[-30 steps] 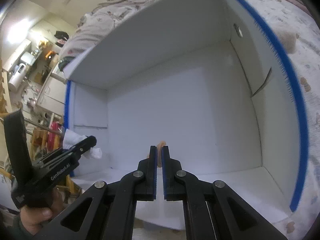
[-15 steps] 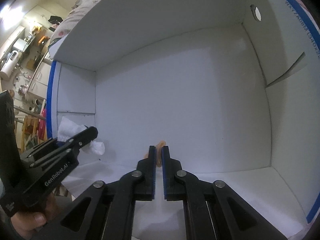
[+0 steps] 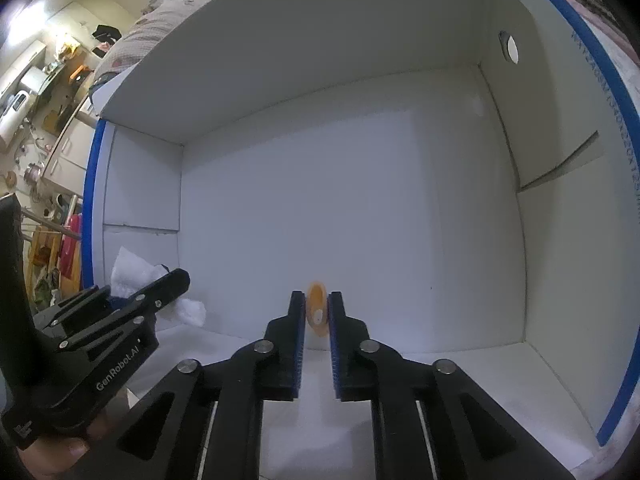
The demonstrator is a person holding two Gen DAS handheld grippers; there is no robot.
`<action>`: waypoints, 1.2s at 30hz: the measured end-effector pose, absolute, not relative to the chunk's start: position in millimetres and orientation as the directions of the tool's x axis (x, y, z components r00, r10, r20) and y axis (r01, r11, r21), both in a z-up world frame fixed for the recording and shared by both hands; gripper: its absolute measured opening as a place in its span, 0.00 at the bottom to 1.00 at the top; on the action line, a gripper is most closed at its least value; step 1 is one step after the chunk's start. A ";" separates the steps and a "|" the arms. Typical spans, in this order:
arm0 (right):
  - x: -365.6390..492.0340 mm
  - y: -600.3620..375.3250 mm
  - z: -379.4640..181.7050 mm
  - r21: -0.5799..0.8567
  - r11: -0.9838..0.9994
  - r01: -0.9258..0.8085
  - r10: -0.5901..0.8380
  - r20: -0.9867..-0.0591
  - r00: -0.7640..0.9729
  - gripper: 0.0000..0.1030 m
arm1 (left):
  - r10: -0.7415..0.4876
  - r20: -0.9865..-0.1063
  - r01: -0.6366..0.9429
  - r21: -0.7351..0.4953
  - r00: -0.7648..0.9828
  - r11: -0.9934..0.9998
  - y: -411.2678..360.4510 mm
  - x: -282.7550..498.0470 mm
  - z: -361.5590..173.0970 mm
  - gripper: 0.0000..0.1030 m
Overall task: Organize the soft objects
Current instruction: 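Carry the sock and cylinder into the box and open both tools, then lift both open tools out of the box back toward the items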
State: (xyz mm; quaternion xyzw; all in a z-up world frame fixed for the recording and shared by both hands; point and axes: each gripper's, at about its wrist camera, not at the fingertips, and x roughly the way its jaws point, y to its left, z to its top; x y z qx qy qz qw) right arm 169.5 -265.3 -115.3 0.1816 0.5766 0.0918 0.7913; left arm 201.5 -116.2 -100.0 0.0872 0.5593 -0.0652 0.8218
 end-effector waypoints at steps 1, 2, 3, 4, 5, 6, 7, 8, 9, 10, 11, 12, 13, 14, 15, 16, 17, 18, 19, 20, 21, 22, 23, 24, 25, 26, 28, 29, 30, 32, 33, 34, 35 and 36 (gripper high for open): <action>169.8 -265.0 -114.1 0.389 0.919 0.061 0.351 -0.879 0.322 0.30 | -0.001 -0.928 0.204 0.081 0.373 0.976 -117.9 200.7 -98.6 0.23; 171.6 -263.3 -112.6 0.384 0.921 0.059 0.346 -0.880 0.326 0.36 | 0.002 -0.926 0.205 0.085 0.377 0.975 -119.2 200.1 -97.6 0.28; 172.1 -263.2 -111.5 0.381 0.923 0.058 0.342 -0.879 0.332 0.54 | -0.001 -0.925 0.205 0.083 0.379 0.975 -119.8 199.6 -96.9 0.31; 172.9 -263.4 -110.0 0.376 0.925 0.055 0.337 -0.879 0.337 0.67 | -0.005 -0.924 0.204 0.079 0.382 0.976 -120.3 199.2 -95.9 0.37; 173.1 -263.2 -108.4 0.369 0.928 0.049 0.331 -0.879 0.343 0.67 | -0.005 -0.921 0.202 0.079 0.389 0.976 -120.2 198.8 -94.7 0.43; 173.2 -263.1 -106.5 0.361 0.931 0.046 0.323 -0.878 0.352 0.67 | -0.003 -0.917 0.199 0.084 0.399 0.976 -120.8 198.5 -93.0 0.46; 173.1 -262.9 -104.5 0.356 0.933 0.043 0.318 -0.876 0.363 0.67 | -0.007 -0.914 0.200 0.081 0.405 0.976 -120.7 197.4 -93.5 0.49; 173.1 -262.3 -102.7 0.350 0.936 0.037 0.313 -0.876 0.368 0.68 | -0.011 -0.912 0.202 0.079 0.409 0.976 -121.4 197.2 -92.5 0.51; 173.5 -261.7 -101.1 0.344 0.938 0.031 0.309 -0.876 0.371 0.71 | -0.012 -0.910 0.202 0.079 0.413 0.976 -121.8 197.1 -91.6 0.53; 173.5 -262.1 -99.6 0.341 0.940 0.029 0.306 -0.874 0.377 0.77 | -0.015 -0.909 0.202 0.077 0.417 0.976 -122.2 196.7 -90.6 0.58; 173.3 -262.4 -98.4 0.340 0.940 0.028 0.304 -0.872 0.383 0.78 | -0.022 -0.908 0.199 0.068 0.419 0.978 -121.6 196.3 -89.5 0.60; 172.9 -263.0 -97.5 0.341 0.940 0.028 0.304 -0.871 0.387 0.83 | -0.033 -0.906 0.189 0.053 0.422 0.981 -120.7 196.8 -87.7 0.60; 173.0 -263.6 -95.6 0.348 0.937 0.026 0.311 -0.865 0.394 0.90 | -0.037 -0.905 0.181 0.045 0.425 0.982 -113.9 195.7 -84.7 0.60; 172.7 -264.9 -93.1 0.356 0.934 0.029 0.315 -0.860 0.402 0.94 | -0.039 -0.902 0.174 0.040 0.429 0.984 -112.4 195.5 -81.9 0.60; 172.8 -265.9 -90.6 0.358 0.933 0.036 0.312 -0.856 0.411 0.97 | -0.043 -0.897 0.161 0.032 0.439 0.986 -110.7 194.8 -78.7 0.60; 172.4 -267.4 -87.2 0.362 0.931 0.042 0.311 -0.849 0.427 0.98 | -0.048 -0.894 0.157 0.025 0.445 0.987 -106.9 193.1 -76.5 0.60; 171.9 -269.3 -83.1 0.368 0.929 0.046 0.311 -0.840 0.445 0.98 | -0.058 -0.890 0.154 0.014 0.452 0.988 -104.0 191.2 -73.7 0.60; 170.5 -271.3 -78.9 0.372 0.927 0.050 0.309 -0.833 0.459 1.00 | -0.069 -0.886 0.154 0.003 0.458 0.988 -100.5 189.5 -72.1 0.60; 168.6 -272.1 -75.5 0.374 0.926 0.053 0.306 -0.825 0.475 1.00 | -0.081 -0.884 0.157 -0.009 0.460 0.988 -98.0 187.1 -69.5 0.60; 166.0 -272.4 -72.8 0.374 0.926 0.055 0.302 -0.819 0.489 1.00 | -0.095 -0.880 0.158 -0.024 0.465 0.987 -95.9 185.1 -66.8 0.60; 163.3 -272.9 -70.6 0.371 0.927 0.056 0.296 -0.814 0.500 1.00 | -0.110 -0.875 0.156 -0.039 0.472 0.987 -93.0 184.0 -63.9 0.60; 159.9 -273.7 -68.3 0.367 0.928 0.059 0.287 -0.809 0.513 1.00 | -0.124 -0.867 0.153 -0.055 0.483 0.987 -88.5 183.0 -61.0 0.60; 157.7 -273.5 -67.3 0.366 0.929 0.064 0.282 -0.807 0.520 1.00 | -0.126 -0.860 0.147 -0.060 0.494 0.987 -84.2 182.5 -58.0 0.60; 155.7 -274.3 -65.9 0.369 0.927 0.068 0.281 -0.804 0.524 1.00 | -0.122 -0.855 0.139 -0.060 0.504 0.988 -81.3 180.1 -55.3 0.60; 153.4 -275.5 -64.6 0.375 0.924 0.073 0.283 -0.800 0.529 1.00 | -0.124 -0.849 0.134 -0.064 0.513 0.989 -77.4 177.5 -51.9 0.60; 151.3 -276.9 -63.5 0.383 0.920 0.078 0.286 -0.796 0.533 1.00 | -0.128 -0.846 0.133 -0.068 0.518 0.989 -77.1 173.6 -49.7 0.60; 146.8 -278.4 -60.9 0.382 0.920 0.085 0.278 -0.791 0.545 1.00 | -0.148 -0.833 0.138 -0.087 0.533 0.987 -73.0 168.8 -43.5 0.60; 144.6 -277.5 -59.4 0.365 0.927 0.088 0.259 -0.791 0.555 1.00 | -0.167 -0.821 0.147 -0.102 0.546 0.984 -71.8 164.7 -39.5 0.60; 142.4 -275.5 -57.4 0.339 0.936 0.091 0.231 -0.790 0.568 1.00 | -0.182 -0.811 0.156 -0.114 0.556 0.981 -70.3 161.7 -36.4 0.60; 136.1 -271.4 -52.7 0.279 0.956 0.086 0.173 -0.778 0.604 1.00 | -0.210 -0.788 0.181 -0.127 0.579 0.975 -66.9 152.9 -28.8 0.60; 133.3 -268.5 -50.0 0.238 0.968 0.082 0.138 -0.772 0.620 1.00 | -0.206 -0.783 0.188 -0.116 0.587 0.975 -67.0 150.2 -26.5 0.60; 131.1 -266.8 -48.4 0.206 0.975 0.080 0.111 -0.768 0.630 1.00 | -0.195 -0.779 0.189 -0.100 0.596 0.977 -67.5 148.6 -24.4 0.60; 129.5 -265.1 -46.9 0.175 0.981 0.079 0.084 -0.765 0.639 1.00 | -0.188 -0.774 0.186 -0.091 0.605 0.978 -65.4 145.3 -22.6 0.60; 127.8 -263.4 -45.6 0.152 0.985 0.078 0.067 -0.762 0.644 1.00 | -0.181 -0.771 0.179 -0.088 0.610 0.980 -62.8 142.6 -21.2 0.60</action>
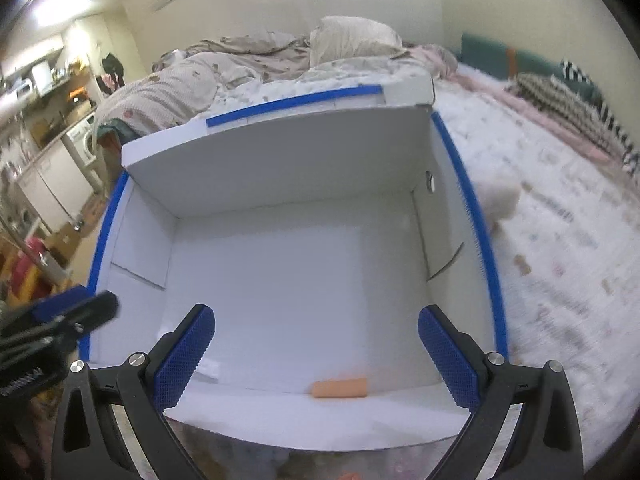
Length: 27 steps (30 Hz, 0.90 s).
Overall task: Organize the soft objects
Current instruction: 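Lift both open tools out of the box back toward the items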
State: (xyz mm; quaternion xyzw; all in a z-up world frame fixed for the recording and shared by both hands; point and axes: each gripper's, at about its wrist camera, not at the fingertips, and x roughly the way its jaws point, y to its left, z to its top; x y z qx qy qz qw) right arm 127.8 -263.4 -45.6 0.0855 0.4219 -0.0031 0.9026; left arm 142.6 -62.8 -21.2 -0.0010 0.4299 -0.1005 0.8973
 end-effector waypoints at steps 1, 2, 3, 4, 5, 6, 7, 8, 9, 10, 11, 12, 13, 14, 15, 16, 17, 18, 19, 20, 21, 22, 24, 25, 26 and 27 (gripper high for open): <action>126.1 -263.2 -44.7 0.142 0.987 0.076 0.059 -0.760 0.647 1.00 | -0.173 -0.772 0.168 -0.088 0.612 0.982 -59.2 140.2 -20.6 0.60; 124.3 -263.1 -43.6 0.139 0.988 0.073 0.059 -0.758 0.649 1.00 | -0.166 -0.773 0.159 -0.086 0.612 0.984 -56.1 137.2 -20.4 0.60; 122.3 -263.3 -42.8 0.138 0.988 0.068 0.061 -0.757 0.651 1.00 | -0.154 -0.777 0.147 -0.081 0.611 0.986 -52.2 135.5 -21.4 0.60; 119.6 -263.6 -41.8 0.138 0.988 0.064 0.063 -0.755 0.653 1.00 | -0.137 -0.780 0.133 -0.069 0.610 0.989 -48.1 132.2 -22.5 0.60; 116.2 -264.2 -41.3 0.139 0.988 0.062 0.064 -0.753 0.655 1.00 | -0.126 -0.782 0.125 -0.061 0.610 0.990 -46.0 129.6 -23.3 0.60; 113.0 -264.6 -41.0 0.140 0.988 0.062 0.065 -0.753 0.655 1.00 | -0.117 -0.785 0.118 -0.056 0.609 0.991 -43.1 127.4 -24.6 0.60; 110.1 -264.9 -40.9 0.142 0.988 0.063 0.067 -0.755 0.653 1.00 | -0.113 -0.787 0.111 -0.057 0.607 0.992 -39.4 124.8 -25.3 0.60; 107.1 -264.8 -40.8 0.145 0.988 0.062 0.070 -0.756 0.651 1.00 | -0.111 -0.788 0.104 -0.060 0.606 0.993 -35.8 122.5 -25.7 0.60; 104.1 -264.2 -40.6 0.146 0.987 0.059 0.073 -0.756 0.650 1.00 | -0.105 -0.788 0.094 -0.061 0.607 0.994 -31.5 119.7 -26.3 0.60; 101.2 -263.9 -40.5 0.145 0.988 0.056 0.075 -0.758 0.648 1.00 | -0.098 -0.788 0.086 -0.058 0.608 0.995 -27.8 117.3 -28.0 0.60; 96.6 -263.0 -39.9 0.142 0.988 0.053 0.074 -0.758 0.648 1.00 | -0.089 -0.788 0.077 -0.053 0.609 0.996 -24.4 115.2 -29.0 0.60; 92.9 -262.7 -38.9 0.140 0.989 0.049 0.075 -0.757 0.650 1.00 | -0.078 -0.790 0.068 -0.047 0.609 0.997 -20.6 112.7 -30.2 0.60; 89.1 -262.4 -38.0 0.140 0.989 0.044 0.078 -0.755 0.652 1.00 | -0.068 -0.790 0.056 -0.042 0.609 0.998 -15.5 109.0 -31.6 0.60; 85.0 -262.1 -37.0 0.139 0.990 0.039 0.080 -0.753 0.654 1.00 | -0.058 -0.789 0.045 -0.038 0.611 0.998 -11.8 106.5 -32.3 0.60; 80.7 -262.0 -36.2 0.137 0.990 0.035 0.081 -0.751 0.655 1.00 | -0.041 -0.787 0.031 -0.028 0.616 0.999 -7.6 103.8 -32.9 0.60; 75.6 -262.2 -36.1 0.137 0.990 0.031 0.083 -0.751 0.655 1.00 | -0.013 -0.779 0.010 -0.009 0.627 1.000 -3.1 99.6 -33.2 0.60; 71.1 -262.2 -36.2 0.140 0.990 0.028 0.088 -0.752 0.653 1.00 | -0.012 -0.775 0.013 -0.005 0.632 1.000 0.3 96.8 -33.8 0.62; 66.4 -262.7 -36.9 0.148 0.989 0.026 0.096 -0.755 0.649 1.00 | -0.017 -0.775 0.021 -0.005 0.631 1.000 3.3 94.4 -35.2 0.63; 61.6 -263.1 -38.1 0.154 0.988 0.023 0.104 -0.759 0.643 1.00 | -0.016 -0.779 0.023 -0.002 0.627 1.000 7.2 92.4 -36.8 0.63; 56.1 -262.8 -39.4 0.157 0.987 0.019 0.109 -0.762 0.638 1.00 | -0.012 -0.781 0.019 0.001 0.625 1.000 11.1 89.6 -38.8 0.63; 51.5 -262.7 -40.5 0.155 0.988 0.016 0.110 -0.767 0.633 1.00 | -0.011 -0.782 0.017 0.000 0.623 1.000 13.7 87.9 -40.3 0.64; 47.0 -262.4 -41.7 0.151 0.988 0.014 0.109 -0.772 0.626 1.00 | -0.007 -0.789 0.011 0.000 0.615 1.000 17.5 85.3 -43.6 0.65; 38.9 -263.1 -43.1 0.157 0.988 0.006 0.120 -0.778 0.617 1.00 | 0.002 -0.806 -0.011 -0.005 0.593 1.000 24.1 82.4 -51.1 0.67; 35.7 -263.4 -43.8 0.164 0.986 0.004 0.128 -0.781 0.611 1.00 | -0.001 -0.819 -0.023 -0.018 0.574 1.000 28.2 80.9 -56.6 0.67; 33.1 -263.6 -44.9 0.171 0.985 0.004 0.134 -0.785 0.604 1.00 | -0.002 -0.833 -0.033 -0.024 0.553 0.999 30.8 81.0 -62.0 0.67; 31.9 -264.1 -46.5 0.177 0.984 0.007 0.138 -0.790 0.597 1.00 | 0.010 -0.846 -0.043 -0.016 0.534 0.999 31.7 82.5 -66.9 0.67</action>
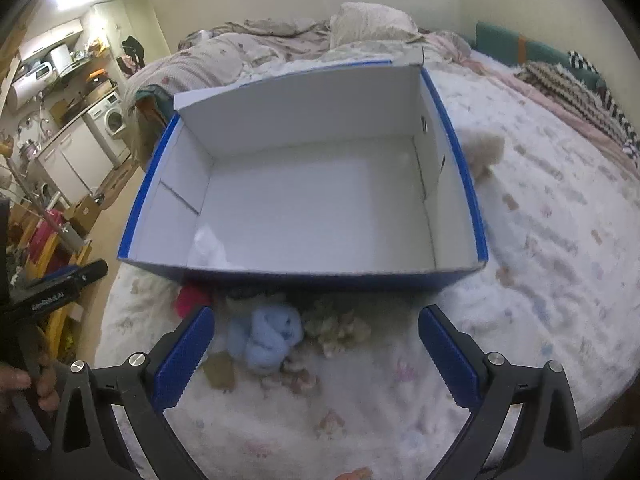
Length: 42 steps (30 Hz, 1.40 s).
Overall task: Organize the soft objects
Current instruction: 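Lift both open tools out of the box back toward the items, then lower the left tool onto the clear plastic bag and close on it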
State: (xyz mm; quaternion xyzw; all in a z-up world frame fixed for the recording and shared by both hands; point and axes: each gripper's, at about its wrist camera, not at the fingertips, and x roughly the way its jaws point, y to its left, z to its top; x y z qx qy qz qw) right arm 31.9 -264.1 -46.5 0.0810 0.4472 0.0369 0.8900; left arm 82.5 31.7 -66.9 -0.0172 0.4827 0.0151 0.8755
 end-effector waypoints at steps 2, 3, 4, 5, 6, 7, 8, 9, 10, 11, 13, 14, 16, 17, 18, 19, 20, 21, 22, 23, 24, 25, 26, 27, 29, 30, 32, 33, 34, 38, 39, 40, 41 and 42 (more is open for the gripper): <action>30.7 -262.4 -51.3 0.166 0.986 0.028 0.119 -0.805 0.581 1.00 | 0.055 -0.879 -0.074 0.023 0.474 0.997 33.9 85.4 -80.3 0.67; 31.6 -261.0 -54.4 0.144 0.989 0.042 0.094 -0.817 0.569 1.00 | 0.045 -0.890 -0.078 0.010 0.454 0.997 35.6 86.7 -84.5 0.67; 34.0 -259.6 -58.5 0.132 0.990 0.049 0.083 -0.828 0.554 1.00 | 0.034 -0.900 -0.088 -0.005 0.435 0.996 37.6 88.8 -88.6 0.67; 36.7 -258.8 -61.5 0.134 0.990 0.052 0.085 -0.836 0.542 1.00 | 0.037 -0.904 -0.100 -0.007 0.427 0.995 38.9 90.0 -90.6 0.67; 38.9 -258.4 -64.2 0.139 0.989 0.056 0.089 -0.842 0.532 1.00 | 0.041 -0.904 -0.105 -0.005 0.425 0.994 39.4 90.7 -91.9 0.67; 41.0 -258.5 -66.6 0.147 0.987 0.061 0.093 -0.847 0.523 1.00 | 0.046 -0.905 -0.109 0.000 0.422 0.994 39.7 91.8 -93.2 0.67; 42.6 -258.8 -69.2 0.153 0.986 0.065 0.098 -0.852 0.514 1.00 | 0.052 -0.908 -0.112 0.005 0.415 0.994 39.7 93.2 -95.2 0.67; 43.7 -259.1 -72.1 0.157 0.985 0.071 0.100 -0.858 0.504 1.00 | 0.051 -0.912 -0.114 0.005 0.407 0.993 39.4 95.3 -97.6 0.67; 44.4 -259.7 -75.1 0.160 0.984 0.076 0.102 -0.865 0.492 1.00 | 0.041 -0.919 -0.118 -0.006 0.393 0.993 38.3 97.0 -101.5 0.67; 45.0 -260.8 -79.1 0.167 0.982 0.084 0.107 -0.872 0.478 1.00 | 0.031 -0.925 -0.119 -0.015 0.379 0.993 38.8 98.5 -105.5 0.67; 45.8 -262.5 -84.7 0.191 0.977 0.097 0.127 -0.880 0.457 1.00 | -0.004 -0.943 -0.112 -0.043 0.333 0.993 35.9 102.0 -116.8 0.67; 45.6 -262.2 -86.8 0.203 0.974 0.099 0.138 -0.882 0.451 1.00 | -0.025 -0.950 -0.108 -0.062 0.311 0.992 34.0 103.8 -122.5 0.67; 47.0 -262.5 -87.8 0.217 0.971 0.100 0.151 -0.880 0.450 1.00 | -0.078 -0.958 -0.101 -0.110 0.277 0.989 28.0 107.3 -132.4 0.65; 47.8 -262.2 -87.7 0.221 0.970 0.100 0.154 -0.880 0.450 1.00 | -0.109 -0.958 -0.097 -0.139 0.267 0.986 24.8 108.8 -134.9 0.64; 48.7 -262.0 -87.8 0.224 0.969 0.100 0.157 -0.879 0.451 1.00 | -0.155 -0.954 -0.086 -0.182 0.258 0.979 18.9 109.9 -136.8 0.64; 49.6 -262.1 -88.2 0.229 0.968 0.101 0.161 -0.879 0.450 1.00 | -0.178 -0.951 -0.075 -0.202 0.252 0.976 14.6 110.4 -137.7 0.64; 50.5 -262.4 -89.2 0.234 0.967 0.103 0.165 -0.879 0.447 1.00 | -0.200 -0.950 -0.055 -0.219 0.241 0.974 6.6 110.8 -138.9 0.64; 51.5 -262.7 -90.4 0.238 0.966 0.105 0.169 -0.881 0.443 1.00 | -0.209 -0.950 -0.043 -0.225 0.234 0.973 0.7 110.9 -140.0 0.64; 52.5 -262.8 -91.7 0.244 0.964 0.107 0.174 -0.882 0.438 1.00 | -0.222 -0.950 -0.032 -0.234 0.221 0.972 -6.9 111.1 -142.8 0.64; 53.0 -263.0 -92.6 0.249 0.962 0.109 0.180 -0.882 0.435 1.00 | -0.233 -0.950 -0.029 -0.245 0.208 0.969 -12.4 111.7 -146.0 0.64; 53.2 -263.4 -93.2 0.253 0.961 0.110 0.183 -0.883 0.433 1.00 | -0.242 -0.951 -0.032 -0.253 0.195 0.967 -16.5 112.7 -149.2 0.64; 53.7 -263.3 -94.0 0.256 0.960 0.110 0.186 -0.883 0.430 1.00 | -0.255 -0.951 -0.035 -0.265 0.177 0.964 -22.1 114.4 -154.1 0.64; 54.5 -263.1 -94.6 0.258 0.960 0.109 0.189 -0.884 0.427 1.00 | -0.263 -0.951 -0.038 -0.273 0.163 0.961 -25.3 116.3 -158.1 0.64; 55.7 -262.6 -95.4 0.261 0.959 0.108 0.193 -0.885 0.423 1.00 | -0.272 -0.952 -0.043 -0.280 0.142 0.959 -29.2 119.0 -163.5 0.64; 58.3 -262.8 -96.1 0.262 0.959 0.108 0.195 -0.887 0.418 1.00 | -0.283 -0.953 -0.052 -0.290 0.112 0.956 -34.3 125.7 -173.2 0.64; 59.0 -263.2 -96.5 0.260 0.959 0.109 0.194 -0.889 0.416 1.00 | -0.268 -0.958 -0.051 -0.274 0.105 0.960 -37.4 128.7 -176.1 0.64; 60.4 -264.5 -97.2 0.263 0.958 0.114 0.195 -0.889 0.413 1.00 | -0.234 -0.966 -0.047 -0.240 0.105 0.970 -39.5 132.9 -178.2 0.47; 61.1 -265.5 -97.7 0.267 0.957 0.117 0.198 -0.890 0.411 1.00 | -0.204 -0.973 -0.042 -0.210 0.106 0.977 -40.2 133.9 -177.8 0.42; 61.8 -267.3 -98.7 0.273 0.954 0.122 0.202 -0.890 0.408 1.00 | -0.196 -0.975 -0.040 -0.201 0.103 0.979 -40.1 135.7 -177.8 0.37; 64.3 -275.0 -101.9 0.290 0.945 0.150 0.209 -0.890 0.404 1.00 | -0.217 -0.970 0.000 -0.218 0.114 0.976 -41.4 136.2 -172.4 0.23; 64.5 -276.6 -102.1 0.295 0.943 0.154 0.212 -0.889 0.405 1.00 | -0.220 -0.968 0.004 -0.221 0.119 0.975 -39.8 136.1 -170.7 0.22; 64.6 -278.4 -102.4 0.306 0.938 0.161 0.220 -0.887 0.406 1.00 | -0.222 -0.967 0.005 -0.223 0.128 0.975 -36.9 135.3 -167.8 0.20; 64.5 -280.3 -102.8 0.324 0.931 0.169 0.233 -0.883 0.408 1.00 | -0.217 -0.967 0.009 -0.217 0.136 0.976 -34.1 134.2 -165.2 0.20; 64.6 -282.6 -103.5 0.343 0.923 0.176 0.248 -0.879 0.408 1.00 | -0.212 -0.966 0.013 -0.212 0.145 0.977 -30.7 131.4 -162.6 0.20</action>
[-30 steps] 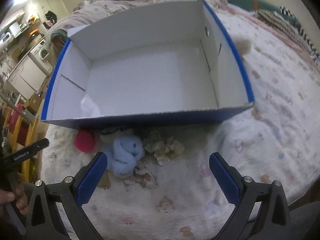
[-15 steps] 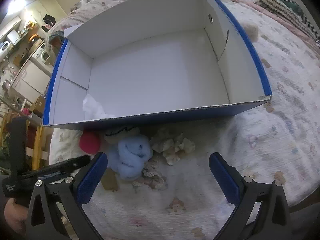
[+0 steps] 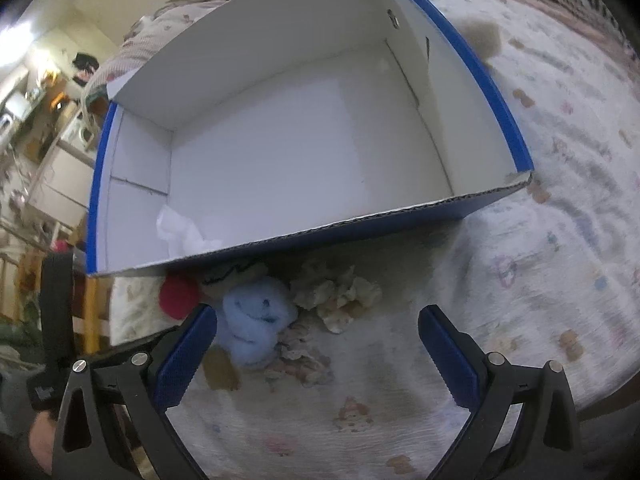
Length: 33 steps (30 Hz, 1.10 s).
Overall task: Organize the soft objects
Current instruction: 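Lower the left tool onto the clear plastic bag and close on it, then close the right tool on the light blue plush while the left tool holds the bag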
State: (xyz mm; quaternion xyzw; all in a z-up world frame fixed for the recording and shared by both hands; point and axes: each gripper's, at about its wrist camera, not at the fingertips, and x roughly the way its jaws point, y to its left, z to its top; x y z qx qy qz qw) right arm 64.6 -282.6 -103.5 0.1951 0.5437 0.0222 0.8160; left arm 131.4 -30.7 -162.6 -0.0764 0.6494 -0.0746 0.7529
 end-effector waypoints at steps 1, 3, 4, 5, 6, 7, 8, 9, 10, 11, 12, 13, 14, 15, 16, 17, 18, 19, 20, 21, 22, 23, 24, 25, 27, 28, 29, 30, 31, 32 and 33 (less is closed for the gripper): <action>64.9 -284.4 -104.3 0.360 0.915 0.183 0.263 -0.875 0.407 1.00 | -0.207 -0.965 0.020 -0.206 0.159 0.978 -26.5 129.2 -158.8 0.20; 65.7 -285.7 -105.8 0.384 0.904 0.188 0.285 -0.869 0.405 0.87 | -0.202 -0.964 0.028 -0.200 0.174 0.979 -20.5 124.9 -152.4 0.20; 66.2 -284.4 -105.9 0.393 0.902 0.180 0.296 -0.865 0.405 0.80 | -0.197 -0.963 0.028 -0.195 0.187 0.980 -14.4 122.9 -149.4 0.20; 66.3 -282.6 -106.1 0.403 0.899 0.173 0.308 -0.862 0.403 0.79 | -0.189 -0.962 0.029 -0.187 0.197 0.982 -13.1 121.6 -147.0 0.20; 67.0 -280.8 -107.0 0.417 0.893 0.167 0.326 -0.857 0.399 0.77 | -0.179 -0.961 0.028 -0.177 0.210 0.984 -9.0 116.1 -143.3 0.20; 67.9 -278.8 -108.2 0.426 0.889 0.164 0.337 -0.855 0.393 0.77 | -0.170 -0.960 0.023 -0.169 0.222 0.985 -3.6 112.1 -140.6 0.20; 69.0 -275.7 -109.8 0.433 0.887 0.159 0.348 -0.855 0.386 0.77 | -0.160 -0.959 0.020 -0.160 0.233 0.987 0.9 109.6 -138.3 0.20; 69.9 -272.7 -110.7 0.436 0.887 0.154 0.355 -0.855 0.378 0.77 | -0.149 -0.959 0.017 -0.149 0.243 0.989 5.8 109.5 -136.3 0.20; 71.3 -268.3 -111.7 0.439 0.886 0.146 0.363 -0.855 0.371 0.77 | -0.134 -0.958 0.012 -0.135 0.253 0.991 10.6 108.5 -134.7 0.20; 73.0 -263.1 -113.1 0.444 0.886 0.134 0.373 -0.854 0.362 0.77 | -0.128 -0.958 0.007 -0.131 0.257 0.991 13.7 107.2 -134.0 0.20; 74.7 -258.7 -114.1 0.447 0.886 0.122 0.382 -0.854 0.354 0.77 | -0.125 -0.958 0.002 -0.129 0.259 0.992 14.9 101.7 -136.1 0.20; 76.5 -252.8 -115.6 0.444 0.890 0.107 0.386 -0.856 0.343 0.77 | -0.121 -0.958 -0.005 -0.127 0.259 0.992 18.3 98.8 -138.0 0.20; 78.9 -246.4 -118.0 0.429 0.899 0.092 0.378 -0.864 0.333 0.76 | -0.117 -0.958 -0.011 -0.124 0.260 0.992 21.4 98.5 -139.2 0.20; 80.9 -240.3 -120.2 0.404 0.911 0.081 0.359 -0.875 0.324 0.67 | -0.112 -0.958 -0.014 -0.120 0.262 0.993 25.5 97.7 -139.0 0.20; 83.3 -234.4 -123.0 0.373 0.925 0.068 0.335 -0.888 0.314 0.48 | -0.108 -0.958 -0.019 -0.117 0.264 0.993 28.0 97.3 -139.3 0.20; 85.1 -229.1 -125.9 0.345 0.937 0.055 0.314 -0.899 0.305 0.40 | -0.107 -0.958 -0.021 -0.117 0.265 0.993 30.2 97.9 -137.8 0.20; 86.4 -224.6 -128.0 0.327 0.944 0.041 0.301 -0.907 0.296 0.27 | -0.106 -0.958 -0.023 -0.116 0.267 0.993 30.7 97.7 -137.5 0.20; 87.1 -221.3 -130.5 0.312 0.950 0.030 0.291 -0.913 0.285 0.22 | -0.103 -0.957 -0.022 -0.114 0.269 0.993 28.0 96.4 -135.1 0.20; 86.6 -219.7 -132.3 0.306 0.952 0.021 0.288 -0.916 0.279 0.19 | -0.101 -0.957 -0.021 -0.111 0.273 0.994 26.1 96.9 -134.3 0.20; 85.2 -218.6 -131.9 0.303 0.953 0.012 0.287 -0.915 0.283 0.18 | -0.099 -0.956 -0.019 -0.108 0.276 0.994 22.8 99.5 -133.3 0.20; 83.4 -217.8 -129.4 0.301 0.954 0.001 0.287 -0.912 0.293 0.16 | -0.097 -0.955 -0.017 -0.106 0.281 0.994 21.8 99.2 -131.8 0.20; 80.7 -217.3 -125.5 0.306 0.952 -0.009 0.294 -0.906 0.305 0.16 | -0.096 -0.954 -0.016 -0.105 0.285 0.994 23.8 99.8 -130.0 0.20; 78.4 -218.8 -121.0 0.317 0.948 -0.017 0.306 -0.898 0.317 0.15 | -0.094 -0.953 -0.015 -0.102 0.289 0.995 19.3 93.3 -125.3 0.20; 75.2 -219.9 -116.9 0.329 0.944 -0.025 0.319 -0.890 0.327 0.15 | -0.092 -0.951 -0.015 -0.101 0.294 0.995 18.1 89.8 -121.4 0.20; 66.9 -220.6 -108.2 0.351 0.936 -0.041 0.343 -0.874 0.344 0.15 | -0.089 -0.949 -0.014 -0.097 0.301 0.995 18.2 86.2 -119.0 0.20; 63.0 -219.7 -103.1 0.362 0.931 -0.050 0.355 -0.865 0.354 0.15 | -0.082 -0.948 -0.012 -0.090 0.308 0.996 17.8 84.6 -116.8 0.20; 58.8 -219.2 -97.2 0.363 0.930 -0.060 0.359 -0.858 0.368 0.15 | -0.075 -0.946 -0.010 -0.082 0.314 0.997 14.8 80.9 -112.8 0.20; 55.1 -219.7 -91.8 0.368 0.927 -0.067 0.364 -0.849 0.384 0.15 | -0.070 -0.945 -0.008 -0.077 0.319 0.997 13.8 79.3 -110.0 0.20; 51.5 -220.7 -85.9 0.381 0.922 -0.075 0.377 -0.834 0.402 0.15 | -0.063 -0.944 -0.007 -0.069 0.325 0.998 10.9 75.6 -105.7 0.20; 47.7 -221.1 -80.0 0.392 0.916 -0.082 0.389 -0.821 0.418 0.15 | -0.056 -0.942 -0.007 -0.062 0.330 0.998 9.7 74.0 -103.1 0.20; 44.1 -221.5 -75.2 0.402 0.912 -0.086 0.398 -0.809 0.433 0.15 | -0.049 -0.940 -0.008 -0.055 0.337 0.998 9.4 72.6 -100.8 0.20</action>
